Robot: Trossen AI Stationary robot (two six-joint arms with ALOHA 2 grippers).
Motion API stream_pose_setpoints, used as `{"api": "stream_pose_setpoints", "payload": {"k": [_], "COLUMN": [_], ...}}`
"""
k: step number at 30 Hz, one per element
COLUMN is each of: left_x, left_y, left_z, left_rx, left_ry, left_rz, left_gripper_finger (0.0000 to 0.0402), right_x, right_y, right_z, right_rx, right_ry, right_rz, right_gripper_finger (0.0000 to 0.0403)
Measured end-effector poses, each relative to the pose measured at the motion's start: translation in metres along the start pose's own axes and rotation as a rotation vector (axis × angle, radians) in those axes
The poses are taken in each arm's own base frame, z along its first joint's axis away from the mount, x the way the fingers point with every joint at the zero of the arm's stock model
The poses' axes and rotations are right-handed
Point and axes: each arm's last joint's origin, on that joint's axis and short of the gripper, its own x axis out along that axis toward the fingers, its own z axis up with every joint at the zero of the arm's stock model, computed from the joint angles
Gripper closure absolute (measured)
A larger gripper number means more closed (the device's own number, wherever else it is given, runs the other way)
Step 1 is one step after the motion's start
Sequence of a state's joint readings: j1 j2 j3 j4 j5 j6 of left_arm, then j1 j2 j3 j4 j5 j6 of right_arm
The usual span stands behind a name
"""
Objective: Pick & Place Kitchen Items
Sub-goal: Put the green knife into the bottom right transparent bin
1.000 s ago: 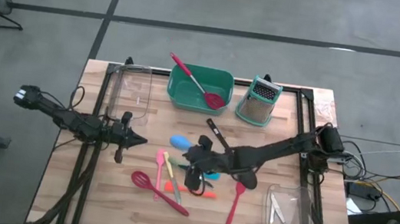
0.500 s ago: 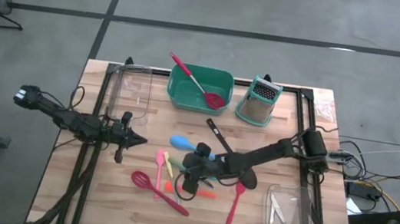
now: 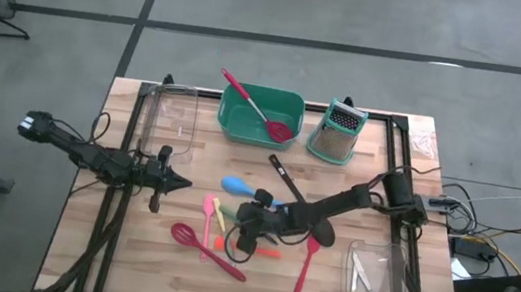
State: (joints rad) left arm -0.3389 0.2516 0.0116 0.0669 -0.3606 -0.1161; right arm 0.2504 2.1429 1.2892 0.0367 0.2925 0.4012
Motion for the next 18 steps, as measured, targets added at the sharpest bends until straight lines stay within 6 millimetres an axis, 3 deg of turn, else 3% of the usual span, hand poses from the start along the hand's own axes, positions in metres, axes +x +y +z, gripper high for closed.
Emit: {"api": "stream_pose_setpoints", "payload": {"k": [18], "left_x": [0.0000], "left_y": [0.0000], "left_z": [0.0000], "left_rx": [0.000], "left_ry": [0.000], "left_rz": [0.000], "left_gripper_finger": [0.0390], "right_x": [0.0004], "right_y": [-0.0020], "right_z": [-0.0015], "right_rx": [-0.007], "right_ry": [0.012], "right_rz": [-0.030], "right_gripper_finger": [0.0340]}}
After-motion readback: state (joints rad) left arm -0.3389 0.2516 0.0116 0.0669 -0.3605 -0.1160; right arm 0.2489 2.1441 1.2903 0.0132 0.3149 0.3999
